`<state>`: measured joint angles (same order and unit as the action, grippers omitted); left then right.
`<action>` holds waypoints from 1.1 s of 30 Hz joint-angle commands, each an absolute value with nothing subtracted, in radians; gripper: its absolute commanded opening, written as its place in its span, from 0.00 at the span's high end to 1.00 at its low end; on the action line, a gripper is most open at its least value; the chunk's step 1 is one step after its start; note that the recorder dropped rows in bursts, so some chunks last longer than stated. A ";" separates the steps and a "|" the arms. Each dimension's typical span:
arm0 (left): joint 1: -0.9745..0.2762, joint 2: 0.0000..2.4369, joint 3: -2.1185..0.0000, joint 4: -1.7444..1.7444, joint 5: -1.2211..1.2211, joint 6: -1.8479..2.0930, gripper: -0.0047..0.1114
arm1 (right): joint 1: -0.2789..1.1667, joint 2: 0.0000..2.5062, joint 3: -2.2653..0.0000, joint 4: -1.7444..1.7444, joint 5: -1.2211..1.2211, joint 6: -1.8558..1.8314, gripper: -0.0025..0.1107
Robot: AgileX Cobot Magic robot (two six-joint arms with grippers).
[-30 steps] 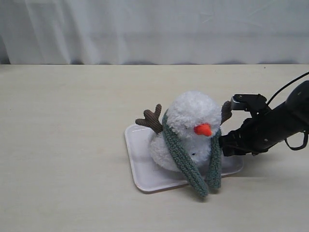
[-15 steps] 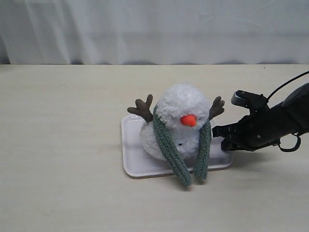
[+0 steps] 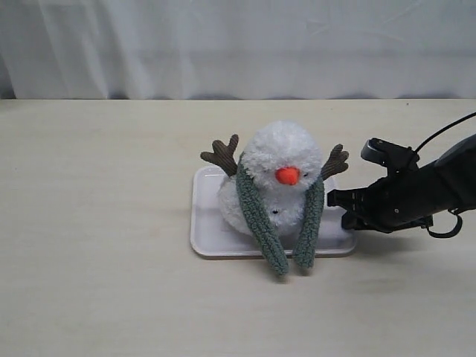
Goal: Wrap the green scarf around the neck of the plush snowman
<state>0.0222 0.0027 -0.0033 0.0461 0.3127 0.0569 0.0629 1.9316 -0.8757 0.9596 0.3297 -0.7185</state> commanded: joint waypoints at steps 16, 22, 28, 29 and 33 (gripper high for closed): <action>0.024 0.000 0.000 0.044 0.304 0.058 0.96 | 0.060 1.900 -0.852 0.873 0.371 -0.747 0.66; 0.024 0.000 0.000 0.044 0.304 0.058 0.96 | 0.060 1.822 -0.852 0.868 0.422 -0.744 0.67; 0.024 0.000 0.000 0.044 0.304 0.058 0.96 | 0.060 1.713 -0.852 0.808 0.487 -0.706 0.67; 0.024 0.000 0.000 0.044 0.304 0.058 0.96 | 0.060 1.691 -0.852 0.779 0.492 -0.675 0.67; 0.024 0.000 0.000 0.044 0.304 0.058 0.96 | 0.060 1.604 -0.852 0.642 0.511 -0.533 0.67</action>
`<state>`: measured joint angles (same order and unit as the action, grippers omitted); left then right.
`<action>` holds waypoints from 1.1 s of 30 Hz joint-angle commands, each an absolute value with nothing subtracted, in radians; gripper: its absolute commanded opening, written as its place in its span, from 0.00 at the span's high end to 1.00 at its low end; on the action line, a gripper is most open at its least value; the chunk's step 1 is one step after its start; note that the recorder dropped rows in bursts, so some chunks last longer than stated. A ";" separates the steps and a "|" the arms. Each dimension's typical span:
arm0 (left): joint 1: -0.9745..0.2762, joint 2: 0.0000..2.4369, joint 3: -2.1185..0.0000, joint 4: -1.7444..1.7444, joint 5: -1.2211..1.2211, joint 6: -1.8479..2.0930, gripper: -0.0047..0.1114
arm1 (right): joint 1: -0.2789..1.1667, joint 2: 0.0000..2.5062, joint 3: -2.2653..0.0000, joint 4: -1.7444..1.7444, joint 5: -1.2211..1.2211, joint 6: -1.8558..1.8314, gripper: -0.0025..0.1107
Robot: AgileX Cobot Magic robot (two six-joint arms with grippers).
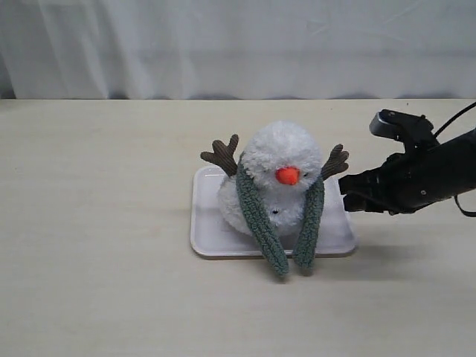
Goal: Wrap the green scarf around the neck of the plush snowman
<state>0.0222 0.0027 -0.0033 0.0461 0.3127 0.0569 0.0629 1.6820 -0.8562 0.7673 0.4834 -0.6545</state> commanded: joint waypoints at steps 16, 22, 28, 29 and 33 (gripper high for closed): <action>0.024 0.000 0.000 0.042 0.304 0.058 0.96 | 0.060 1.243 -0.852 0.556 0.612 -0.456 0.94; 0.024 0.000 0.000 0.042 0.304 0.058 0.96 | 0.060 1.117 -0.852 0.541 0.615 -0.456 0.94; 0.024 0.000 0.000 0.042 0.304 0.058 0.96 | 0.060 0.993 -0.845 0.500 0.625 -0.456 0.94; 0.024 0.000 0.000 0.042 0.304 0.058 0.96 | 0.060 0.974 -0.838 0.500 0.621 -0.456 0.94; 0.024 0.000 0.000 0.042 0.304 0.058 0.96 | 0.060 0.859 -0.788 0.497 0.569 -0.459 0.94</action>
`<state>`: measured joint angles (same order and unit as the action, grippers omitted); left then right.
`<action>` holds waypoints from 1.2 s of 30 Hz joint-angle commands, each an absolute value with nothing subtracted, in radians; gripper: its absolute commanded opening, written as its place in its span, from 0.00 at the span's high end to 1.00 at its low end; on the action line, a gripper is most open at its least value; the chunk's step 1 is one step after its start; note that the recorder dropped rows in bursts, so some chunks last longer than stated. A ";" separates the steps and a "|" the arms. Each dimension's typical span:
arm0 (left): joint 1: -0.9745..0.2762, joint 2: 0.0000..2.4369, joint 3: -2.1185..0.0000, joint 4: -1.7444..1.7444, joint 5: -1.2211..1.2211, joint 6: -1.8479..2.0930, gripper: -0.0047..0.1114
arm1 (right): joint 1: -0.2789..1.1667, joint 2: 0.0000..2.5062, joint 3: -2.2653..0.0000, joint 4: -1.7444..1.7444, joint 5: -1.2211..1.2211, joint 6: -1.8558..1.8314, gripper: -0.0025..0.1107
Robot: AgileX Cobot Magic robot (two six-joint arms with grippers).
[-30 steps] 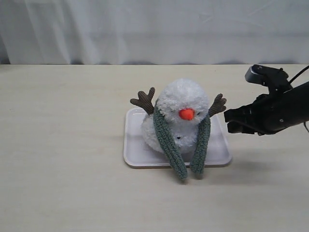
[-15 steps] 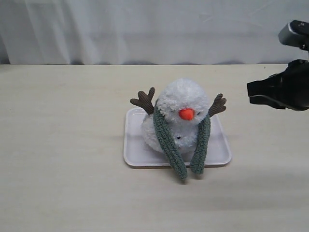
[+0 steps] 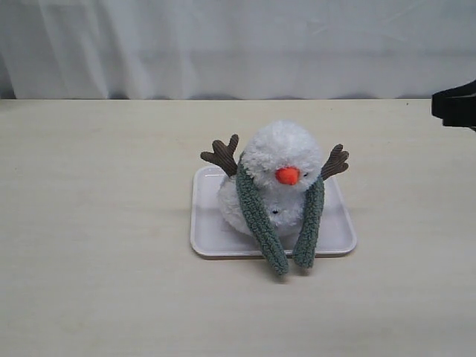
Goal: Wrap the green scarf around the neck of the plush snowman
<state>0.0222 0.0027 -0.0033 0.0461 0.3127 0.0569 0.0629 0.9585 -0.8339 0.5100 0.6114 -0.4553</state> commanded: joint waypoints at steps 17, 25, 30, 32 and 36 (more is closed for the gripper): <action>0.024 0.000 0.000 0.044 0.304 0.058 0.96 | 0.060 0.421 -0.570 0.497 0.374 -0.459 0.94; 0.024 0.000 0.000 0.044 0.304 0.058 0.96 | 0.060 0.364 -0.553 0.497 0.364 -0.459 0.94; 0.024 0.000 0.000 0.044 0.304 0.058 0.96 | 0.060 0.364 -0.553 0.497 0.364 -0.459 0.94; 0.024 0.000 0.000 0.044 0.304 0.058 0.96 | 0.060 0.364 -0.553 0.497 0.364 -0.459 0.94; 0.024 0.000 0.000 0.044 0.304 0.058 0.96 | 0.060 0.365 -0.553 0.519 0.366 -0.455 0.94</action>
